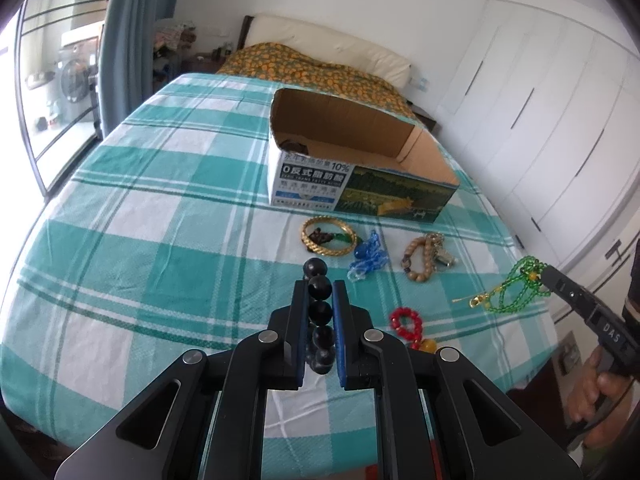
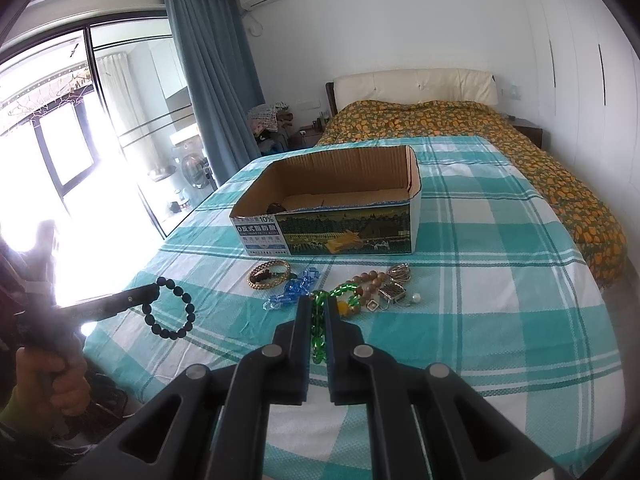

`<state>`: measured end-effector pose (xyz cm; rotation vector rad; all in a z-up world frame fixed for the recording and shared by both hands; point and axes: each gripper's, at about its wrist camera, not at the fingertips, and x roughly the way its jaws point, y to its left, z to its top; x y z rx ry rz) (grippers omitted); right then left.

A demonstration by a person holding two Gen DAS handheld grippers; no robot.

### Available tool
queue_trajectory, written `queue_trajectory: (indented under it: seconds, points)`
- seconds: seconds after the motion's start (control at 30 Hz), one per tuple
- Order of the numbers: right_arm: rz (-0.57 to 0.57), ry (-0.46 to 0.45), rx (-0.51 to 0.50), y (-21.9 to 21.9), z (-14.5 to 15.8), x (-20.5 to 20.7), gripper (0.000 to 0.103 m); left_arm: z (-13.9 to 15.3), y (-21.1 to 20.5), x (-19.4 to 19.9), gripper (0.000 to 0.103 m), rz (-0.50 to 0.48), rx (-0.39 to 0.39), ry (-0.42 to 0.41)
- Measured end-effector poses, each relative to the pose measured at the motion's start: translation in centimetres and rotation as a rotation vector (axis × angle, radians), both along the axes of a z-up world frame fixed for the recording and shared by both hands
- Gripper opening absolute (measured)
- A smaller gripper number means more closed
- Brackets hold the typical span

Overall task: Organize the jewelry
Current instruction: 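Lift both held strands and carry them over the cardboard box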

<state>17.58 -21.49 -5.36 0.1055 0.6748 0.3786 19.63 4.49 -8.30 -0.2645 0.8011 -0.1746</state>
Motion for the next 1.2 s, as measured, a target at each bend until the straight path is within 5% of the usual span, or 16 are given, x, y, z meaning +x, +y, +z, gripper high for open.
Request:
queue_trajectory:
  seconds: [0.77,1.2]
  points:
    - [0.037,-0.039,-0.013,0.4,2.5,0.7,0.006,2.9,-1.0,2.1,0.010,-0.052,0.052,-0.013]
    - [0.114,-0.068,-0.034,1.2,6.3,5.9,0.006,8.4,-1.8,6.5,0.010,-0.099,0.114,-0.108]
